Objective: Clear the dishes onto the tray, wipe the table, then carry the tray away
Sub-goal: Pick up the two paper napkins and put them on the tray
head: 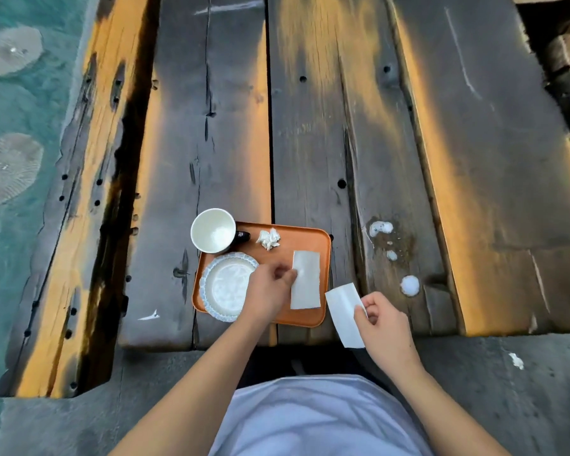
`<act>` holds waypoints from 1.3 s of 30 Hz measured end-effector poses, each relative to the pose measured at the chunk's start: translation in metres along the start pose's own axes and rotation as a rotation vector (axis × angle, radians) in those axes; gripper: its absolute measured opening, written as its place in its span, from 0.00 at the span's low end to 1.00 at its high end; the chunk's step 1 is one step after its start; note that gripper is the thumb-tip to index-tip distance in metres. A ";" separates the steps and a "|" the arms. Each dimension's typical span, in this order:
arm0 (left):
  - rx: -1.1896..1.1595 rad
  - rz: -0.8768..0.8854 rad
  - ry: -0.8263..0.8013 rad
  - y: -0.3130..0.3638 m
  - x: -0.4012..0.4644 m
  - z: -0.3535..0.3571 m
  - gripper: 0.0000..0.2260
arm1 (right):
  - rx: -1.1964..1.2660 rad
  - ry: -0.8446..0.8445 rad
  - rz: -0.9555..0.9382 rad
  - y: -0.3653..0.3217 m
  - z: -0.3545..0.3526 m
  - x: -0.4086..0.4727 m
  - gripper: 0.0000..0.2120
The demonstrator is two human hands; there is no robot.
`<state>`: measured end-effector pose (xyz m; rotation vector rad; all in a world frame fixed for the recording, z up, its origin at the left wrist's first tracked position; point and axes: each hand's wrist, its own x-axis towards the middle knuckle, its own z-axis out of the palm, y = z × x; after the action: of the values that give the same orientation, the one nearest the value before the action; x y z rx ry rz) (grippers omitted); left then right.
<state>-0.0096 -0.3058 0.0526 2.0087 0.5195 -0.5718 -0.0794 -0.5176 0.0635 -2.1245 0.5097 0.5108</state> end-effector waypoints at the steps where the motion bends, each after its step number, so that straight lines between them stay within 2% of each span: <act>1: -0.008 -0.007 -0.020 0.001 0.010 0.003 0.04 | 0.008 0.011 0.010 0.000 0.002 0.003 0.07; 8: 0.020 -0.050 -0.235 0.006 0.045 0.018 0.03 | 0.085 0.114 0.094 0.002 0.021 0.020 0.07; 12: 0.346 -0.008 -0.111 -0.011 0.059 0.018 0.06 | 0.116 0.105 0.130 0.000 0.030 0.026 0.07; 17: 0.630 0.045 -0.045 -0.018 0.069 0.019 0.15 | 0.117 0.119 0.148 -0.003 0.033 0.036 0.06; 23: 0.764 0.074 -0.062 -0.018 0.076 0.018 0.08 | 0.161 0.118 0.145 -0.013 0.032 0.046 0.06; 27: 0.883 0.195 0.008 -0.015 0.077 0.015 0.11 | 0.245 0.083 0.132 -0.028 0.037 0.053 0.05; 30: 0.853 0.299 0.115 -0.013 0.087 0.006 0.13 | 0.304 0.019 0.137 -0.043 0.048 0.061 0.05; 34: 0.754 0.366 0.172 -0.008 0.104 -0.007 0.09 | 0.490 -0.031 0.279 -0.048 0.074 0.077 0.05; 36: 0.721 0.384 0.188 -0.003 0.111 -0.010 0.08 | 0.369 0.004 0.276 -0.042 0.085 0.084 0.04; 39: 0.704 0.430 0.210 0.001 0.123 -0.010 0.06 | 0.000 0.081 0.204 -0.031 0.094 0.087 0.05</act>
<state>0.0912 -0.2818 -0.0137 2.7658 -0.0265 -0.2903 -0.0071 -0.4376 -0.0124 -2.1112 0.7773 0.5401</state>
